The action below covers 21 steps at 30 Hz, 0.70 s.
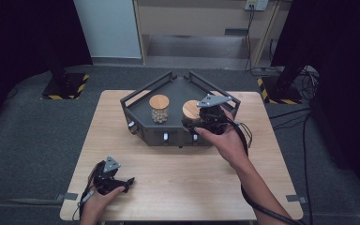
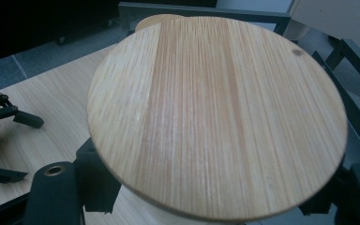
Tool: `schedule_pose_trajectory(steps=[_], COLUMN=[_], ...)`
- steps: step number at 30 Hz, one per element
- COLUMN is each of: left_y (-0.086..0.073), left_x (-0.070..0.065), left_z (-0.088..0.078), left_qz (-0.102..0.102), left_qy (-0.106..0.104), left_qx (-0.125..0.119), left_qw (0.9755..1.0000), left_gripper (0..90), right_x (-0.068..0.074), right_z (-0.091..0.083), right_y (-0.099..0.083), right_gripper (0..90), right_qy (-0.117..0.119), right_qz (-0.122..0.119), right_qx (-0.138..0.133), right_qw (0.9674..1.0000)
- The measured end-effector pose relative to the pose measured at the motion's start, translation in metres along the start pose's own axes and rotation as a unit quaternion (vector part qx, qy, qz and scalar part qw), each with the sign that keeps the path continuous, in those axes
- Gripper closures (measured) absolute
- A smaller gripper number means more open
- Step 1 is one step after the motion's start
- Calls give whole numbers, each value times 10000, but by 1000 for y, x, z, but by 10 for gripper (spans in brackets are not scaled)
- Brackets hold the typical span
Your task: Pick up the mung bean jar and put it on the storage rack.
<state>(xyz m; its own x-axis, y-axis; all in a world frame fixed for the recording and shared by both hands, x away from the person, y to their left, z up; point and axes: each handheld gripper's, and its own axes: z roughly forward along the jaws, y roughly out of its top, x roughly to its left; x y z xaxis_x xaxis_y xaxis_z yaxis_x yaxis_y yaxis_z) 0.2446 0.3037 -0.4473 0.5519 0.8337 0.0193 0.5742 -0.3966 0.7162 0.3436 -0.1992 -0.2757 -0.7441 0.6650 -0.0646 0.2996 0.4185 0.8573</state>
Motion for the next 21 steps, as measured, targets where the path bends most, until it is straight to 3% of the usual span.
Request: schedule_pose_trajectory(steps=[21], left_y=[0], left_x=[0], left_z=[0], left_qz=[-5], left_qy=[6], left_qx=[-3], left_qw=[10000], left_gripper=[0], right_x=[-13], right_z=[34], right_y=[9], right_gripper=[260], right_qy=[-96], right_qz=[102], right_qx=[124], right_qw=[9998])
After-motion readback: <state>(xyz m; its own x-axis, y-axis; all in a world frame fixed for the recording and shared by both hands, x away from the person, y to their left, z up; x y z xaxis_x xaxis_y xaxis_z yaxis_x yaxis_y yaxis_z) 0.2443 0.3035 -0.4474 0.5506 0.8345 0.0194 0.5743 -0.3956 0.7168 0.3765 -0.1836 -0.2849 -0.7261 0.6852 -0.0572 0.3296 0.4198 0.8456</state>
